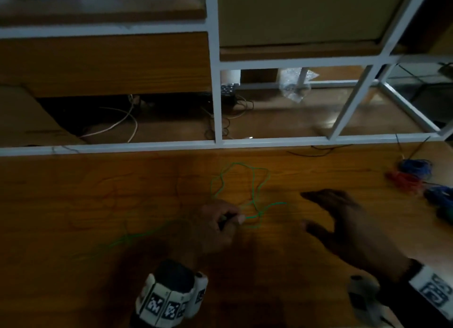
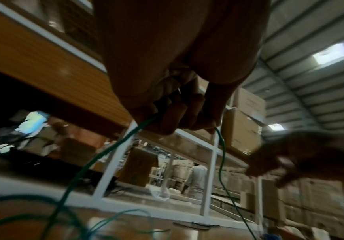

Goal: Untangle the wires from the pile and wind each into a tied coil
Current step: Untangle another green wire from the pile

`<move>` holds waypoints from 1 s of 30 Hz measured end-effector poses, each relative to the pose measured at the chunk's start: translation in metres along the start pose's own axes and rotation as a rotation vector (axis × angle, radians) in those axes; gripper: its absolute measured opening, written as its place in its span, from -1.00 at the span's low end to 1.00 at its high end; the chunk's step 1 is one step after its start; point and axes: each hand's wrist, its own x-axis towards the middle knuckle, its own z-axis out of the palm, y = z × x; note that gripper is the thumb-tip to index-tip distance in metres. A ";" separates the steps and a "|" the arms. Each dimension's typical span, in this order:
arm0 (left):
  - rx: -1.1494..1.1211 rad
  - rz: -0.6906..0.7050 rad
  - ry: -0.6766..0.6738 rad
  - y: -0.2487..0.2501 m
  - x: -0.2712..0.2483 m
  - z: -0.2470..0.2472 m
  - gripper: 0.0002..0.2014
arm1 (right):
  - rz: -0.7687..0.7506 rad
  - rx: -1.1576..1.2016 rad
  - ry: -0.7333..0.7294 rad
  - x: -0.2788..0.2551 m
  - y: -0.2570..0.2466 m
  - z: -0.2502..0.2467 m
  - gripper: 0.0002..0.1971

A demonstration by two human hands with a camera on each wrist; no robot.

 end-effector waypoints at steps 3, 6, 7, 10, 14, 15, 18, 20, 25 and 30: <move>0.052 0.276 -0.009 0.032 0.017 0.024 -0.91 | -0.164 0.093 0.014 0.011 -0.045 0.017 -0.56; -0.040 0.263 -0.008 0.043 0.027 0.029 -0.94 | -0.167 0.187 0.061 0.023 -0.046 0.022 -0.81; -0.116 0.173 -0.023 0.040 0.028 0.026 -0.91 | -0.157 0.234 0.120 0.025 -0.042 0.014 -0.77; -0.235 -0.146 -0.034 0.012 0.028 0.014 -0.92 | -0.078 0.425 0.243 0.025 -0.021 -0.023 -0.72; -0.356 -0.331 0.149 -0.040 0.015 -0.014 -0.53 | 0.144 0.466 0.418 0.020 0.013 -0.068 -0.84; -0.331 -0.367 0.173 -0.051 0.013 -0.018 -0.53 | 0.205 0.473 0.431 0.020 0.023 -0.073 -0.85; -0.175 -0.410 0.253 -0.059 0.021 -0.027 -0.90 | 0.276 0.363 0.236 0.023 0.041 -0.066 -0.86; -0.151 -0.360 0.269 -0.048 0.029 -0.028 -0.91 | 0.297 0.189 0.023 0.025 0.040 -0.045 -0.68; 0.053 0.001 0.077 0.002 0.049 -0.024 -0.93 | 0.019 -0.089 0.067 0.044 0.009 -0.022 0.02; 0.104 0.316 0.014 0.028 0.072 -0.011 -0.93 | -0.292 -0.006 0.055 0.081 -0.050 -0.009 -0.57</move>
